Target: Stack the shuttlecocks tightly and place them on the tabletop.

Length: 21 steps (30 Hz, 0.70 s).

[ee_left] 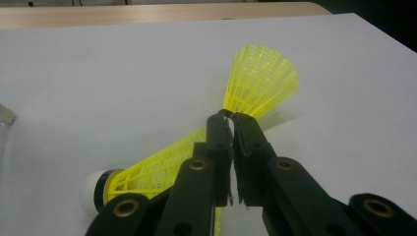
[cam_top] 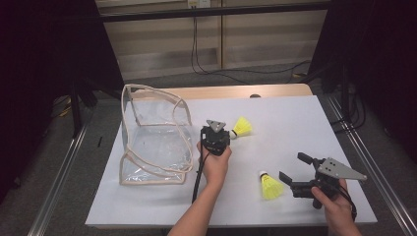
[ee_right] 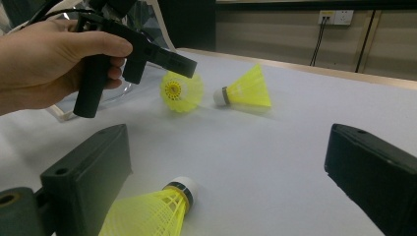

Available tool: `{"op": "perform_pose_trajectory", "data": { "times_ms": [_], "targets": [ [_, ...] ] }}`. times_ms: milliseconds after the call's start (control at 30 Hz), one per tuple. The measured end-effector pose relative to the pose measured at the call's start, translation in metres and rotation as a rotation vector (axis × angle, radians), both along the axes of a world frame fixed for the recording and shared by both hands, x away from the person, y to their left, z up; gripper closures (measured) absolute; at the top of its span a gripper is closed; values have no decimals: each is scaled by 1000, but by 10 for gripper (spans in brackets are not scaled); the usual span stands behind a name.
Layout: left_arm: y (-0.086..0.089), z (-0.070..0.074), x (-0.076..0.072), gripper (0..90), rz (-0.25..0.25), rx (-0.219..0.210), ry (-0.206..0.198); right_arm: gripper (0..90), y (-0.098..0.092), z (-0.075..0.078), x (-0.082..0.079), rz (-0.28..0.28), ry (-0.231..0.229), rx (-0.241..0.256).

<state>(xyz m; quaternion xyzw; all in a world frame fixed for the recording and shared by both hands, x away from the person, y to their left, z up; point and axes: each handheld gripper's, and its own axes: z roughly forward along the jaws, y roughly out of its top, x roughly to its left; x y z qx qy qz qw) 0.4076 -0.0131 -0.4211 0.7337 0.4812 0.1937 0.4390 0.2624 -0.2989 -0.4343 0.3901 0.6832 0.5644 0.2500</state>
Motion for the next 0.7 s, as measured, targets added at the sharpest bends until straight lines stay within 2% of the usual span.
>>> {"op": "perform_pose_trajectory", "data": {
  "times_ms": [133, 200, 367, 433, 467, 500, 600, 700],
  "targets": [
    [1, 5, -2, 816, -10, 8, -22, 30, 0, 0, 0, 0, 0, 0],
    [3, 6, -3, 802, -10, 29, -38, 29, 0, 1, -1, 0, 1, 0],
    [8, 5, -1, 740, 6, 52, -40, 30, 1, 1, -1, 0, 3, 3],
    [9, 4, -1, 720, 11, 76, -43, 30, 0, 1, -1, 2, -1, 2],
    [10, 3, 0, 707, 10, 96, -37, 30, 0, 1, -1, 1, -1, 3],
    [10, 2, 1, 707, 14, 94, -30, 30, 0, 1, -1, 2, -1, 5],
    [11, -2, 2, 703, 9, 125, -13, 30, 0, 0, -1, 5, 2, 2],
    [10, -4, 3, 690, 6, 152, -16, 30, 1, 0, 0, 9, -2, -3]
  ]
}}
